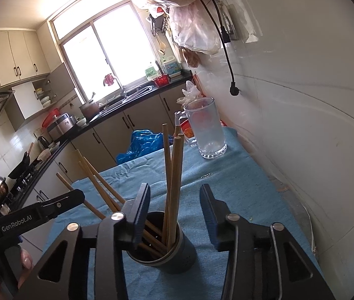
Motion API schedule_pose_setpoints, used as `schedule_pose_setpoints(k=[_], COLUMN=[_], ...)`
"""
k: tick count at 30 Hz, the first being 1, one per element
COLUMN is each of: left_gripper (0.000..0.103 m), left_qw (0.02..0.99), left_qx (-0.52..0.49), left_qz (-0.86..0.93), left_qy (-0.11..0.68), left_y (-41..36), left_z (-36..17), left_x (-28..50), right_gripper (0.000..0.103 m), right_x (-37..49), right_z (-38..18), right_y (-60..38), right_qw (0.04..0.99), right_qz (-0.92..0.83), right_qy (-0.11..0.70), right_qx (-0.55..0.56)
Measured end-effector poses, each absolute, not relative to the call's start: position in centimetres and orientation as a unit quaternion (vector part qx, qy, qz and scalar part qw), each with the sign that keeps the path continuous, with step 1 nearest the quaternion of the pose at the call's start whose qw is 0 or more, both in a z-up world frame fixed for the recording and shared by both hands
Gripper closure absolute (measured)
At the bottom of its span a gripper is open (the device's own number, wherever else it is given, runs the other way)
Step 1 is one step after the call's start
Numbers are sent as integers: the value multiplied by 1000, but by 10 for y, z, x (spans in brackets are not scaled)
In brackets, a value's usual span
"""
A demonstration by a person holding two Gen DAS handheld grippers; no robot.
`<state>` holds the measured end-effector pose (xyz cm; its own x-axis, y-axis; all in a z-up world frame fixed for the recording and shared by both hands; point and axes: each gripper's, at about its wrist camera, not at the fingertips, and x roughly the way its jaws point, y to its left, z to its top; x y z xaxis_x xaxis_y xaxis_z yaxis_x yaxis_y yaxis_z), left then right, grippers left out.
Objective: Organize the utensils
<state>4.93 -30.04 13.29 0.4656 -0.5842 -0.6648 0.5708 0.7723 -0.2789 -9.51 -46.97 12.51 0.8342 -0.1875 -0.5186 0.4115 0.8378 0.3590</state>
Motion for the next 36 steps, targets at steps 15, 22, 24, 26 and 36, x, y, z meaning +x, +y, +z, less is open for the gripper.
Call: schedule_pose_setpoints(k=[15,22,24,26,36], left_gripper=[20,14,13,13,13], left_qw=[880,883,883,883,892], left_qx=[-29,-29,-30,-32,-19], left_qz=[-286,-276,-275,-273,-255], left_qy=[378,378,379,380,373], left_y=[-283,-282,-282,-282,-284], left_z=[137,136,135,134,132], left_x=[56,55,54,54,50], right_gripper=[16,11,11,10,9], right_x=[-96,-92,-91,-91,-90], right_z=[125,125,123,121,119], right_y=[-467,-464,-464,-463,-458], right_qw=[924,921,919,917,912], right_qz=[-202,-212,-214,-217,-231], right_qy=[254,266,273,277,289], right_qx=[202,188,187,188,176])
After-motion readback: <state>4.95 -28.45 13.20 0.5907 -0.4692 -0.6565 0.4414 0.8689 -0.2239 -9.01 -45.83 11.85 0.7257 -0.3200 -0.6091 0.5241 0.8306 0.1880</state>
